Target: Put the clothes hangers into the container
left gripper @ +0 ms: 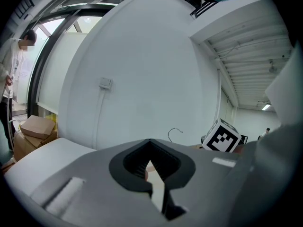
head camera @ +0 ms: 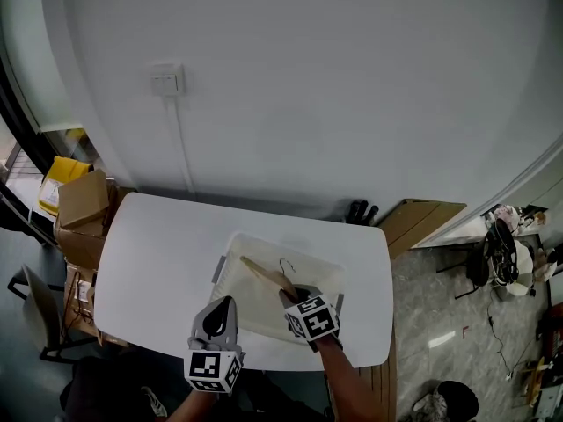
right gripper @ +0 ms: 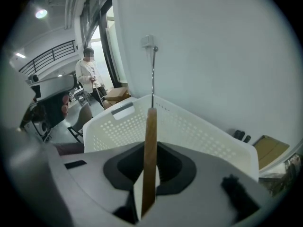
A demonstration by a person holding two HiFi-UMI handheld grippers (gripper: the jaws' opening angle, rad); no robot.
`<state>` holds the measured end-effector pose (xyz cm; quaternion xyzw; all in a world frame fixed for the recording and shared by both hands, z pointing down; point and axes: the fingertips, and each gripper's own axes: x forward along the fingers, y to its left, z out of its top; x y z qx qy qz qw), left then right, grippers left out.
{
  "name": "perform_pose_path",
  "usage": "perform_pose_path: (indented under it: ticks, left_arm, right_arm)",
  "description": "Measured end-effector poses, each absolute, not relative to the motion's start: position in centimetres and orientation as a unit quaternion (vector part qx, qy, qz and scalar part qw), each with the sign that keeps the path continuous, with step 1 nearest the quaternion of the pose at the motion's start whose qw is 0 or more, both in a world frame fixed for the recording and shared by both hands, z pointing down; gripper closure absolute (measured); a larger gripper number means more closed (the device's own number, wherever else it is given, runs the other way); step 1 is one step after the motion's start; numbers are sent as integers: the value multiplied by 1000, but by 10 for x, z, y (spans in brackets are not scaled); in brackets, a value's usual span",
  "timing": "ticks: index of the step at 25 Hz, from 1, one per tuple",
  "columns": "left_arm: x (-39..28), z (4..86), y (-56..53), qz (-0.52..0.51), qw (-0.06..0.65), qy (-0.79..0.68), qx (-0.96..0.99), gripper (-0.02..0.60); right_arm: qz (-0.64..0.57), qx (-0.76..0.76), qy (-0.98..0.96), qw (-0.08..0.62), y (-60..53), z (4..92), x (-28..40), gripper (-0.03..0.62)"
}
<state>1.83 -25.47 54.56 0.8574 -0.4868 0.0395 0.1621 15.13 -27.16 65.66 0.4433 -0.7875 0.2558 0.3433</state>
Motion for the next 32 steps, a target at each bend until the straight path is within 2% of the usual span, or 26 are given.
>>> perform_pose_path:
  ticks: [8,21,32]
  left_arm:
    - [18,551,-257,40,169,-490,854,578]
    - [11,554,-259,41,171,-500,848,578]
    - [15,557,-261,41,173,-499,848,578]
  right_arm:
    - [269,431,-776,373,-278,674,150,536]
    - [276,420,-780,372,-287,683,144,533]
    - [275,432,-778,364,-293,683,155,465]
